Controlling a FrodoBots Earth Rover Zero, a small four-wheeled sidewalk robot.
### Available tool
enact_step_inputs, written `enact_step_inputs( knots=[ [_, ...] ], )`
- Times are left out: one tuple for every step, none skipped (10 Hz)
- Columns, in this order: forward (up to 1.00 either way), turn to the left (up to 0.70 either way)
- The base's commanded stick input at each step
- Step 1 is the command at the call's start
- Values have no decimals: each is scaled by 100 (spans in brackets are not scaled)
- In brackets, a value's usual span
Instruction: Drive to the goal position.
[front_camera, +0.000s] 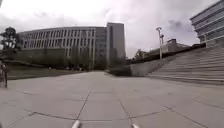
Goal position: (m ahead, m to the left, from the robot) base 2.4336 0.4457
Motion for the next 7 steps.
enact_step_inputs(
  knots=[
    [100,29],
    [100,19],
    [100,4],
    [100,0],
    [100,0],
    [100,0],
    [100,0]
  ],
)
